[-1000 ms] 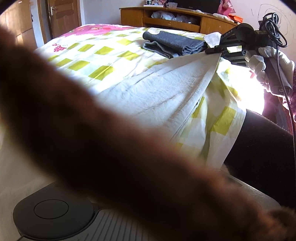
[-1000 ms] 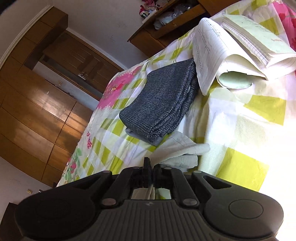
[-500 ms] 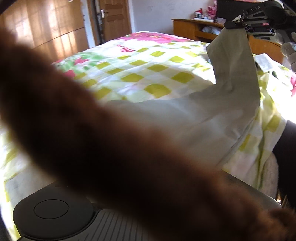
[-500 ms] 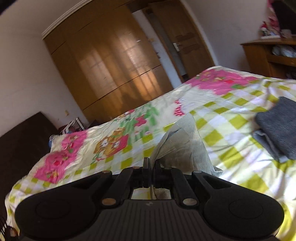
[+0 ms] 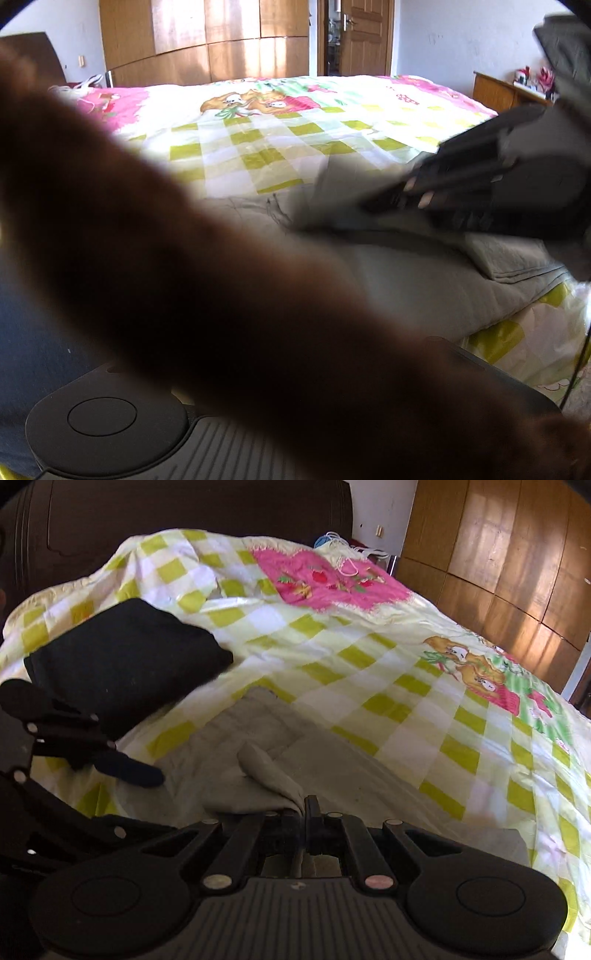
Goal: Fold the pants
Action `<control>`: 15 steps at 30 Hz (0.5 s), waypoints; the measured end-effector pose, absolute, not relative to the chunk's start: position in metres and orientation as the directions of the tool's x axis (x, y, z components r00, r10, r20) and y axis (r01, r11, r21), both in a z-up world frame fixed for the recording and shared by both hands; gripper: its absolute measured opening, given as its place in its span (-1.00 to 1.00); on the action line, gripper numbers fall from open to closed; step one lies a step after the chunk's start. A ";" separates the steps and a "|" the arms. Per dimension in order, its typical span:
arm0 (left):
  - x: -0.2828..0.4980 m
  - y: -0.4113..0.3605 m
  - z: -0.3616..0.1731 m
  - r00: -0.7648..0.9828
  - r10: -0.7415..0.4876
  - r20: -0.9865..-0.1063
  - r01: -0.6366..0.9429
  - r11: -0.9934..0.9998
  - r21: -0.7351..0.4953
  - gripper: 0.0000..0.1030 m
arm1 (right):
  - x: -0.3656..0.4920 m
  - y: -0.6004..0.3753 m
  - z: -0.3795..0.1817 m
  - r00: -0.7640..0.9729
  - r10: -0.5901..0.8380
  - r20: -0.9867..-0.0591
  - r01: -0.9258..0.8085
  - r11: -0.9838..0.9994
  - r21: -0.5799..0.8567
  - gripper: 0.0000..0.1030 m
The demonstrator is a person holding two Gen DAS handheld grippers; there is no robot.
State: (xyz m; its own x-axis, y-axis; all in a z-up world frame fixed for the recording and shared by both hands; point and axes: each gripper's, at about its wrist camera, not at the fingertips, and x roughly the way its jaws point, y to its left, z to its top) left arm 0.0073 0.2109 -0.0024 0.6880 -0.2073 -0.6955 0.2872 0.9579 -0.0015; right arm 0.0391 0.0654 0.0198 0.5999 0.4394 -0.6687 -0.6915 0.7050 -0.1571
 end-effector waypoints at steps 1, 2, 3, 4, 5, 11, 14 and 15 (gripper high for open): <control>0.006 0.213 -0.004 0.692 -0.219 -0.688 0.287 0.958 -0.016 -0.08 | 0.041 0.066 0.020 0.598 0.428 -0.677 -0.690 0.705 -0.163 -0.58; 0.006 0.215 -0.005 0.696 -0.232 -0.680 0.289 0.957 -0.031 -0.07 | 0.042 0.067 0.021 0.600 0.422 -0.679 -0.688 0.705 -0.170 -0.58; 0.006 0.216 -0.005 0.699 -0.243 -0.673 0.291 0.956 -0.043 -0.05 | 0.042 0.067 0.022 0.604 0.419 -0.678 -0.688 0.704 -0.178 -0.58; 0.006 0.217 -0.006 0.702 -0.253 -0.666 0.294 0.954 -0.052 -0.05 | 0.043 0.068 0.026 0.611 0.414 -0.674 -0.685 0.703 -0.189 -0.58; 0.005 0.219 -0.006 0.706 -0.261 -0.659 0.296 0.953 -0.061 -0.05 | 0.044 0.070 0.029 0.621 0.408 -0.669 -0.681 0.704 -0.202 -0.58; 0.000 0.223 -0.009 0.719 -0.289 -0.632 0.317 0.946 -0.072 -0.05 | 0.062 0.066 0.075 0.670 0.441 -0.598 -0.584 0.810 -0.058 -0.61; -0.002 0.224 -0.011 0.716 -0.304 -0.628 0.325 0.942 -0.085 -0.05 | 0.056 0.077 0.100 0.719 0.482 -0.501 -0.598 0.796 -0.092 -0.61; -0.003 0.224 -0.012 0.717 -0.305 -0.627 0.324 0.942 -0.087 -0.05 | 0.054 0.086 0.101 0.710 0.498 -0.497 -0.625 0.772 -0.119 -0.61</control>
